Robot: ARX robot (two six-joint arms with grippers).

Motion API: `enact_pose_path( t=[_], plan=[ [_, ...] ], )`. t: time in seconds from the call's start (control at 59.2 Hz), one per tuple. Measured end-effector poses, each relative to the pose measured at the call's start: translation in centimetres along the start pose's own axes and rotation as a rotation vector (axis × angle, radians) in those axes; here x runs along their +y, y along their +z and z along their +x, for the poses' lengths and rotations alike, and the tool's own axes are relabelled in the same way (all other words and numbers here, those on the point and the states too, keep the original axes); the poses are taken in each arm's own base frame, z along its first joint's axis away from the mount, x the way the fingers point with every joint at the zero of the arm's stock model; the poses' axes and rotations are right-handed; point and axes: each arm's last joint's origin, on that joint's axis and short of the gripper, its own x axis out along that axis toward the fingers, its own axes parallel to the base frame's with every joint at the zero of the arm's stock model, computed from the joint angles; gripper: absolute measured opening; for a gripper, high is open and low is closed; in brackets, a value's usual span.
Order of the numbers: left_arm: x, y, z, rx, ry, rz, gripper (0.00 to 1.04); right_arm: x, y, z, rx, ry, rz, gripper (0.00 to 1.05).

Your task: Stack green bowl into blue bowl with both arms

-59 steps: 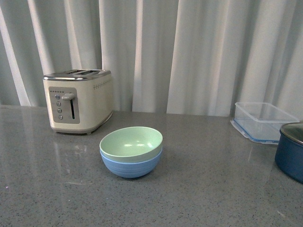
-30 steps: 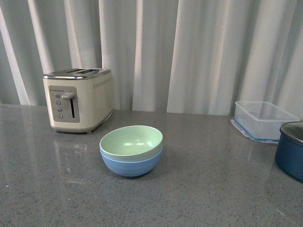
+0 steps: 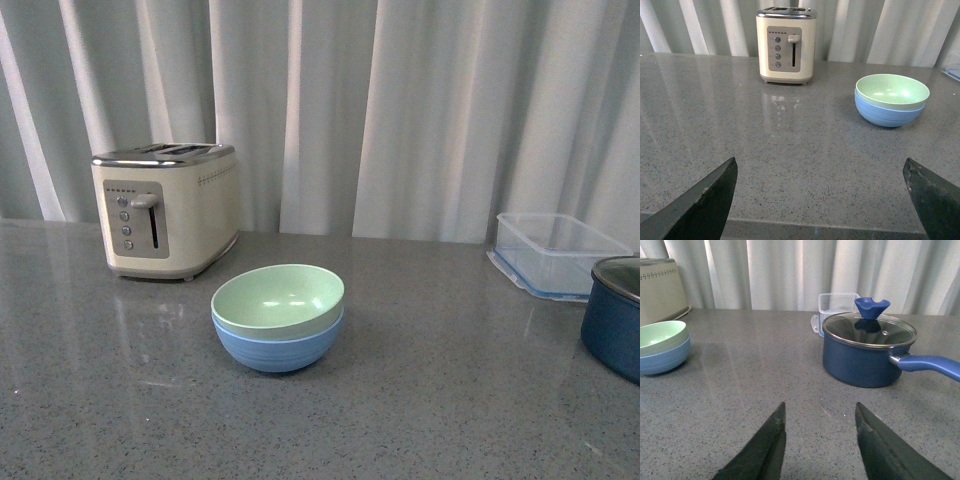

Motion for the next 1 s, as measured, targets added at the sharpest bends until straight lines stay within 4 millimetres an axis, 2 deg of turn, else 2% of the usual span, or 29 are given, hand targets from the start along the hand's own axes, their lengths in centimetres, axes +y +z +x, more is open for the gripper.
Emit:
enact_pose_path(
  t=[0.152,0.253,0.338,0.996],
  plan=[
    [0.00,0.00,0.00,0.000,0.000,0.000,0.98,0.00,0.00,0.00,0.000,0.000,0.000,0.73],
    [0.00,0.00,0.00,0.000,0.000,0.000,0.98,0.00,0.00,0.00,0.000,0.000,0.001,0.97],
    [0.00,0.00,0.00,0.000,0.000,0.000,0.98,0.00,0.00,0.00,0.000,0.000,0.000,0.94],
    [0.00,0.00,0.00,0.000,0.000,0.000,0.98,0.00,0.00,0.00,0.000,0.000,0.001,0.95]
  ],
)
